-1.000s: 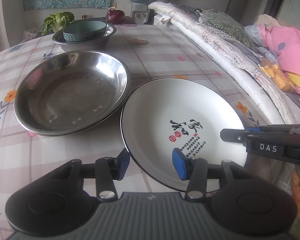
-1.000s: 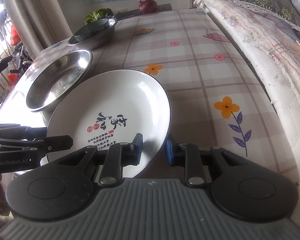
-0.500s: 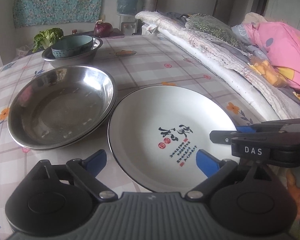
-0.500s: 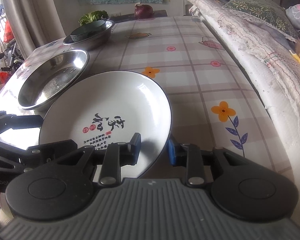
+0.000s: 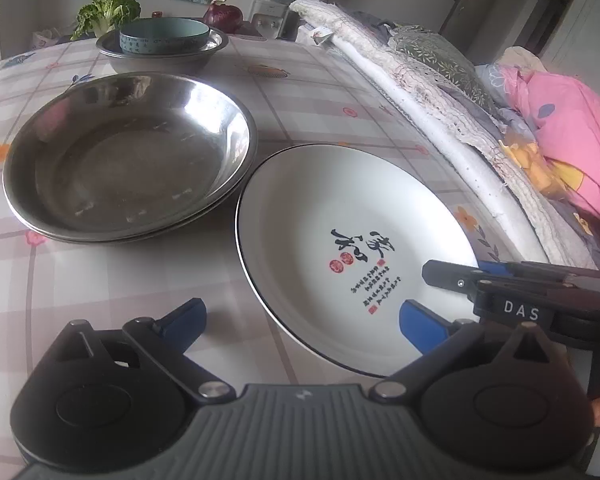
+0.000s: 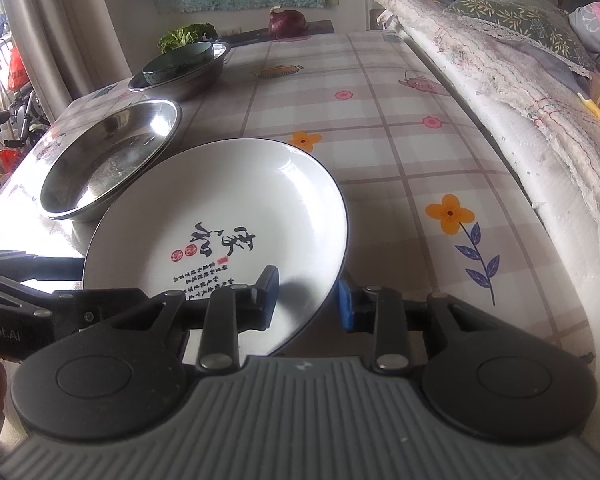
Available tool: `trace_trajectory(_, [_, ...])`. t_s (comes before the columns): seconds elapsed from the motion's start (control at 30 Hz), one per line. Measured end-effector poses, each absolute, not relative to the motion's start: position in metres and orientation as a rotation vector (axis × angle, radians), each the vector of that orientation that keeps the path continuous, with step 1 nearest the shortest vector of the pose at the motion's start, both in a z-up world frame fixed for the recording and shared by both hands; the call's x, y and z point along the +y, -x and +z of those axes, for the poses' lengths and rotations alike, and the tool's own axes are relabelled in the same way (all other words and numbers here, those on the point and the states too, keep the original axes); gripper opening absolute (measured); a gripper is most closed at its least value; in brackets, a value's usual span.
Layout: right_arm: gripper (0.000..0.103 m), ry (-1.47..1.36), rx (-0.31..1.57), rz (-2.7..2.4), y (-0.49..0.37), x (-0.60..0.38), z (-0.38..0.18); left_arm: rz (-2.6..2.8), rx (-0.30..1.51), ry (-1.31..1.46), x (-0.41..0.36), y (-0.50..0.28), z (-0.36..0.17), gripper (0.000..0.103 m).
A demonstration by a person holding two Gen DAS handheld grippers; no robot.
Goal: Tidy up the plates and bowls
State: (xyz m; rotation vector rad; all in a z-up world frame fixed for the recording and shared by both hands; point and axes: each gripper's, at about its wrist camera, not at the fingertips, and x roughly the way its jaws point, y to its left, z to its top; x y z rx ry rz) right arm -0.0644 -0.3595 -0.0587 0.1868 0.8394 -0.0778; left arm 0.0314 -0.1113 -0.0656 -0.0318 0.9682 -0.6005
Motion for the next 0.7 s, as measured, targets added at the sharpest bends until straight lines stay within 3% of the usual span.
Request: trace_trajectory(0.7, [0.035, -0.234, 0.832, -0.065, 0.066, -0.362, -0.062, -0.681, 0.969, 0.252, -0.086, -0.041, -0.070, 0.103])
